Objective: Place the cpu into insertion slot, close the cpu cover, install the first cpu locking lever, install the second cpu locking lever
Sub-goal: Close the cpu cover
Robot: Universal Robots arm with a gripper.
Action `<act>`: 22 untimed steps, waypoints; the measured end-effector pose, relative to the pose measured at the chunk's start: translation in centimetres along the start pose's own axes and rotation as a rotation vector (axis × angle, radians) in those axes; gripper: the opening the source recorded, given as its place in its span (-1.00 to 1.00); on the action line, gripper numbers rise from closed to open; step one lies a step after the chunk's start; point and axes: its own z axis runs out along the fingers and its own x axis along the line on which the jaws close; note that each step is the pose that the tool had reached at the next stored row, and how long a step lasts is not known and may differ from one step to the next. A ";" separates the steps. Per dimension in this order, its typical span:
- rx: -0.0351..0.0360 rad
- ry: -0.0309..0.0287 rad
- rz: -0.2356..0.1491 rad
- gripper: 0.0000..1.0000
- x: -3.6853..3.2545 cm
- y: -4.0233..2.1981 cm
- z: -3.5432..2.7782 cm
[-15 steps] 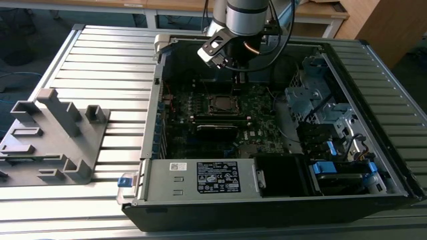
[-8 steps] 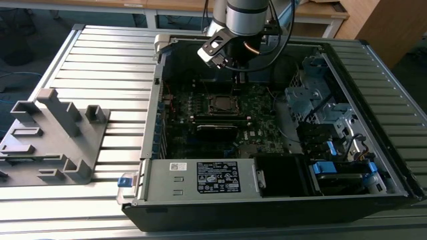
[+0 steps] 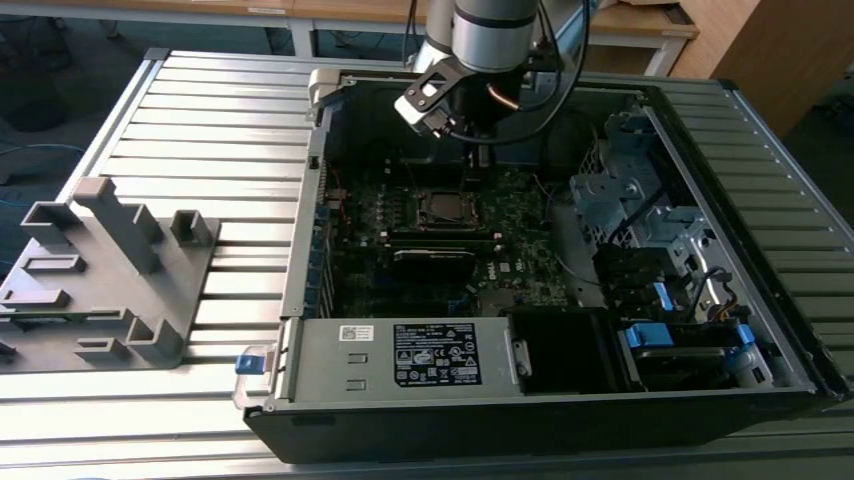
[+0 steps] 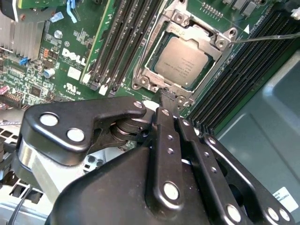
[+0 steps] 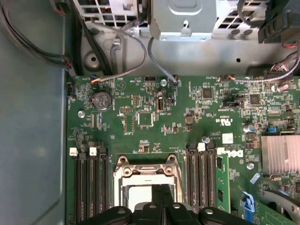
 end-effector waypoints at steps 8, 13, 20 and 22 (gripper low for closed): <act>0.0140 -0.0008 -0.001 -0.80 -0.01 -0.36 0.35; 0.0138 -0.0008 -0.001 -0.80 -0.01 -0.45 0.38; 0.0136 -0.0005 -0.001 -0.80 -0.02 -0.92 0.40; 0.0137 -0.0008 -0.001 -0.80 -0.03 -1.13 0.39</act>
